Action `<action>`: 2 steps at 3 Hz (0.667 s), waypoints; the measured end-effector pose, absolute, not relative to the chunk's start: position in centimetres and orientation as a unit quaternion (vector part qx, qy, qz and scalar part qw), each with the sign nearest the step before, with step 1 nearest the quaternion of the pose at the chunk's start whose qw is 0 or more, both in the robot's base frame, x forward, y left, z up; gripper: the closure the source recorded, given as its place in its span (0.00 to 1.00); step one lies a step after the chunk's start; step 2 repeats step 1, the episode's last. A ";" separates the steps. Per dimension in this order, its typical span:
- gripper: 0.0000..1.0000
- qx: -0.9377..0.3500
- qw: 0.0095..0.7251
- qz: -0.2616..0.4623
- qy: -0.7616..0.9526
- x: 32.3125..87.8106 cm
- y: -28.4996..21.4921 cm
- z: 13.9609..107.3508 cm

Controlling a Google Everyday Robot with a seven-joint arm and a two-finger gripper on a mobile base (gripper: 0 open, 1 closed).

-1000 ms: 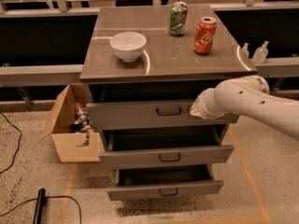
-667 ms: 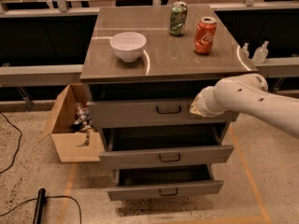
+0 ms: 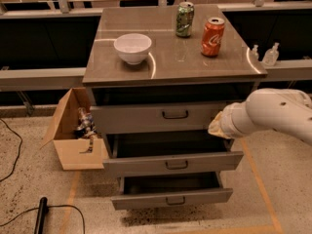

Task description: Close top drawer

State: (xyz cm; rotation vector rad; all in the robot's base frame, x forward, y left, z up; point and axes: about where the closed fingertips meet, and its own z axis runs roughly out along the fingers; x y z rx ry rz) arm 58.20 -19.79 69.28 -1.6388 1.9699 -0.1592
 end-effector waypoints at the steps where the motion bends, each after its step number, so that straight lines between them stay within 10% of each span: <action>1: 1.00 -0.579 0.275 -0.047 0.766 53.3 -21.6 71.0; 2: 1.00 -0.579 0.275 -0.047 0.766 53.3 -21.6 71.0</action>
Offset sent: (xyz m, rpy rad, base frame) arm 0.0000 0.0000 0.0000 0.0000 0.0000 0.0000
